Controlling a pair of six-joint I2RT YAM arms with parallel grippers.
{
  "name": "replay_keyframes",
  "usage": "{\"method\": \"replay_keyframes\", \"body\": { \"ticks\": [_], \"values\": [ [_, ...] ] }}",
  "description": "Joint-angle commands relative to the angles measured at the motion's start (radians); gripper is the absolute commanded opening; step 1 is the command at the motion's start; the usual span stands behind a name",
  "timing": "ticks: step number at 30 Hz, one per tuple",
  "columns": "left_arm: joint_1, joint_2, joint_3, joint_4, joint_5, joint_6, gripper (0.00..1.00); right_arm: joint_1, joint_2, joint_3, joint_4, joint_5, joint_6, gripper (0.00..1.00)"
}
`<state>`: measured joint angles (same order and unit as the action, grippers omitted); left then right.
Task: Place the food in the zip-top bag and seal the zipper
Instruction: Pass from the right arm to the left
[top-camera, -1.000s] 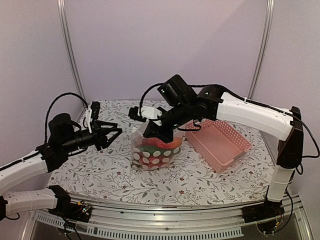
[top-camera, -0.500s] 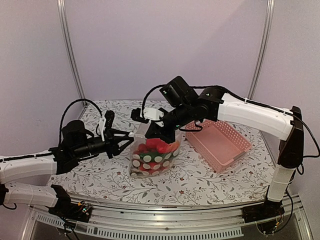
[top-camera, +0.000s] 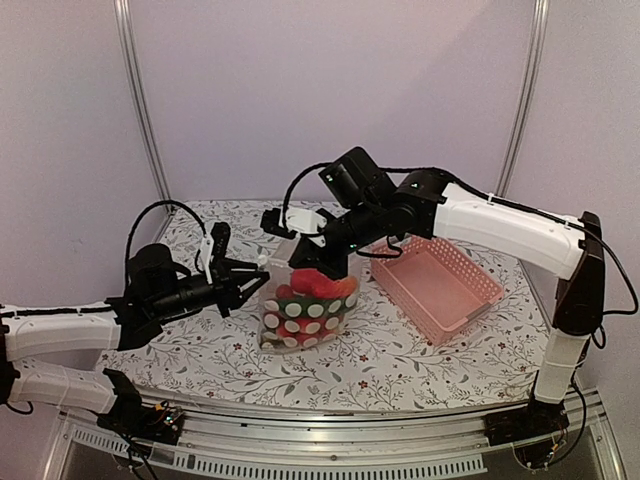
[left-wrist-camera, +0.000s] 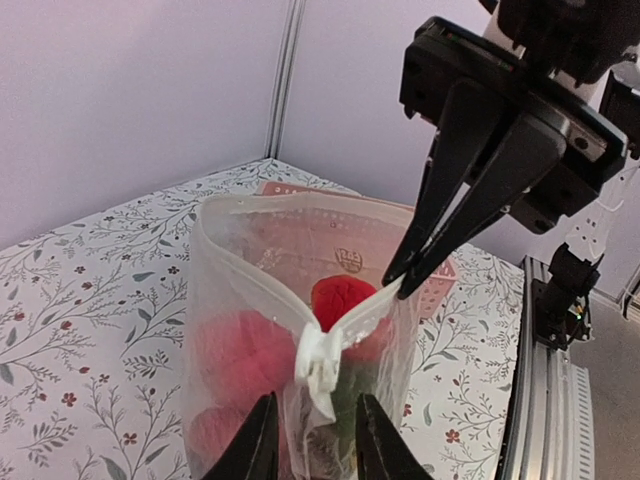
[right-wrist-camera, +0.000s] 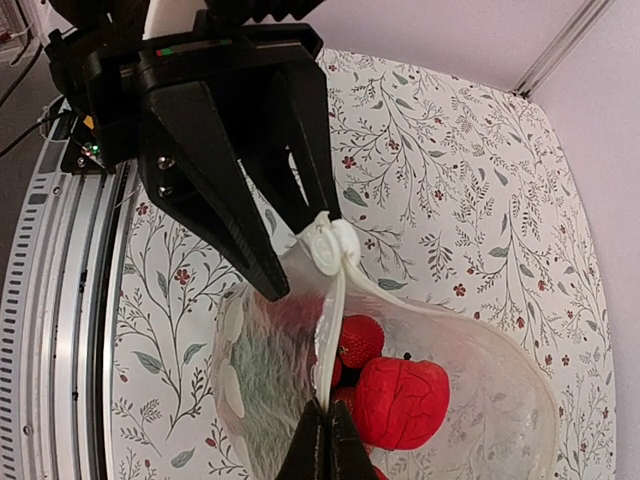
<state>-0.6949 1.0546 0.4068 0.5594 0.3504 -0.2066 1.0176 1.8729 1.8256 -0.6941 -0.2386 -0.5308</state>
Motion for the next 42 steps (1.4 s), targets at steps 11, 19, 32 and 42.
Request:
{"method": "replay_keyframes", "body": {
  "ticks": [11, 19, 32, 42],
  "values": [
    [-0.012, 0.063, -0.008, 0.130, -0.028, 0.043, 0.13, -0.019, 0.059, 0.054, 0.022, 0.066, 0.013, 0.00],
    [-0.012, 0.066, -0.006, 0.125, -0.028, 0.049, 0.10, -0.024, 0.084, 0.089, 0.021, 0.051, 0.026, 0.00],
    [-0.012, 0.116, -0.006, 0.172, -0.045, 0.040, 0.15, -0.025, 0.088, 0.100, 0.010, 0.038, 0.034, 0.00],
    [-0.011, 0.094, -0.023, 0.196, -0.047, 0.038, 0.06, -0.025, 0.099, 0.103, 0.009, 0.038, 0.034, 0.00]
  ]
}}
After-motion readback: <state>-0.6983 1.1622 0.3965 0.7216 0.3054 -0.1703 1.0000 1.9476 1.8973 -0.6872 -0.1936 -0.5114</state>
